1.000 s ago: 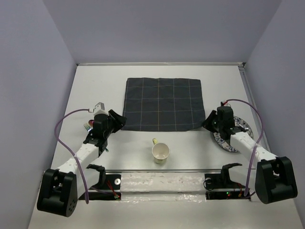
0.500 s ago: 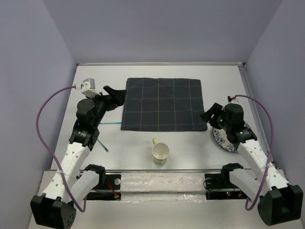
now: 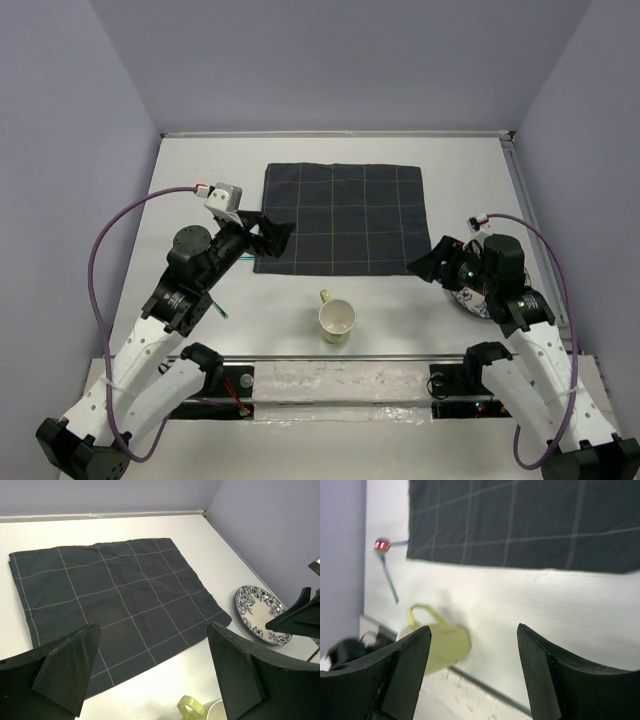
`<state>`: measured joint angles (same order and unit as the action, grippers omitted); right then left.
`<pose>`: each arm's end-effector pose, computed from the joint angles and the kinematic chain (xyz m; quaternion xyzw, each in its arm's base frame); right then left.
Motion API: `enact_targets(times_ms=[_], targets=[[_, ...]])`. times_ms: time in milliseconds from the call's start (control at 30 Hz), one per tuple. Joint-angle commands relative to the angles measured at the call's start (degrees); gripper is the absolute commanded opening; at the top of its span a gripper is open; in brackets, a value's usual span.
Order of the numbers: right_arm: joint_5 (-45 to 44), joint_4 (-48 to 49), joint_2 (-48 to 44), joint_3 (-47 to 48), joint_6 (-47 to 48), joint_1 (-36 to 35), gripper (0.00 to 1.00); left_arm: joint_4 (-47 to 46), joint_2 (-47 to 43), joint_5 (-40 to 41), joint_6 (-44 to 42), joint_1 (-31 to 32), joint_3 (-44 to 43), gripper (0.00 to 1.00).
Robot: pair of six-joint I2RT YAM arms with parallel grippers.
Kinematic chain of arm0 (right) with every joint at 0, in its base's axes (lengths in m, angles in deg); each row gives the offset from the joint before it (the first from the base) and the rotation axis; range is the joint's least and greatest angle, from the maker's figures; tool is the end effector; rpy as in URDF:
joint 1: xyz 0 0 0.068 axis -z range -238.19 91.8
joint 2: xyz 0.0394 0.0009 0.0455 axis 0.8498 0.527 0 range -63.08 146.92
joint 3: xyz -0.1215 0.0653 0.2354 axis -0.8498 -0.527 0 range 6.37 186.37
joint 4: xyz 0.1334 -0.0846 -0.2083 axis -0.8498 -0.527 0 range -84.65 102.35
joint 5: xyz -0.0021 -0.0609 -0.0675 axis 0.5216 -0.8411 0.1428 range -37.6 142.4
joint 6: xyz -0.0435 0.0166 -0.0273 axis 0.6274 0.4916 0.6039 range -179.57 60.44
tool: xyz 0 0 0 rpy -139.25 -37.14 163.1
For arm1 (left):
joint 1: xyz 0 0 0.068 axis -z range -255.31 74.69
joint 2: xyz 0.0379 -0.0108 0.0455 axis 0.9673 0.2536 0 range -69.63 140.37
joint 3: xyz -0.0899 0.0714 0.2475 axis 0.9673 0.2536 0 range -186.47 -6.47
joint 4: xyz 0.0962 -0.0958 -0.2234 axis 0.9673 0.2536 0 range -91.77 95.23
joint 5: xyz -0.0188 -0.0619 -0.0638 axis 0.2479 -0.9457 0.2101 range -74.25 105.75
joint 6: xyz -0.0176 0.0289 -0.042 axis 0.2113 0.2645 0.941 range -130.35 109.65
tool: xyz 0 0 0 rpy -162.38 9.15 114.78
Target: Set the dinner table for one person
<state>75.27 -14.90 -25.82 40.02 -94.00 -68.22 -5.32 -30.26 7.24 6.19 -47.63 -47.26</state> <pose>0.1451 0.0397 0.2630 0.0846 0.8539 0.3426 0.3826 0.1464 -0.0829 0.3564 0.1198 0.6654 -0.3231 0.6621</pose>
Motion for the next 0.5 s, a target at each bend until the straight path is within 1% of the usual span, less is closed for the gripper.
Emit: enact_targets(times_ms=[0, 33, 67, 100, 167, 200, 233, 267, 300, 333, 400, 467], targets=[[9.67, 1.85, 0.18, 2.62, -0.72, -5.96, 0.78, -0.32, -1.32, 2.78, -4.23, 2.37, -0.95, 0.99], [8.52, 0.37, 0.53, 4.39, -0.02, -8.06, 0.80, 0.21, -1.49, 3.41, -4.49, 2.46, -1.04, 0.99], [5.20, -0.17, 1.06, 6.15, -0.10, -12.61, 0.83, 0.30, -1.76, 4.89, -4.84, 2.55, -1.21, 0.99], [3.95, -0.44, 2.54, 8.78, -0.37, -15.35, 0.84, 0.82, -1.93, 5.78, -5.11, 2.55, -1.22, 0.99], [0.87, 0.08, 5.27, 10.64, -1.24, -21.32, 0.85, 1.79, -2.02, 7.89, -5.55, 2.46, -1.39, 0.99], [-3.49, 0.00, 7.20, 11.34, -1.42, -27.71, 0.85, 2.40, -2.37, 11.64, -5.81, 2.29, -1.65, 0.99], [-5.71, -0.18, 11.83, 12.92, -0.99, -31.08, 0.85, 2.50, -2.72, 12.46, -5.81, 2.11, -1.57, 0.99], [-8.61, -0.70, 14.31, 14.06, -0.72, -34.33, 0.86, 2.58, -3.42, 13.08, -5.90, 1.94, -1.39, 0.99], [-14.73, -1.40, 16.60, 15.47, -0.29, -39.24, 0.86, 2.41, -3.78, 13.69, -5.81, 1.59, -1.30, 0.99], [-16.88, -2.54, 20.62, 17.83, 0.50, -40.68, 0.86, 2.41, -4.04, 13.96, -5.81, 1.50, -1.13, 0.99], [-19.87, -3.16, 23.64, 19.34, 1.04, -41.39, 0.85, 2.23, -4.31, 14.23, -5.90, 1.32, -1.04, 0.99], [-20.32, -3.60, 26.88, 20.48, 1.82, -42.09, 0.84, 2.15, -4.05, 13.96, -5.81, 1.32, -0.95, 0.99]])
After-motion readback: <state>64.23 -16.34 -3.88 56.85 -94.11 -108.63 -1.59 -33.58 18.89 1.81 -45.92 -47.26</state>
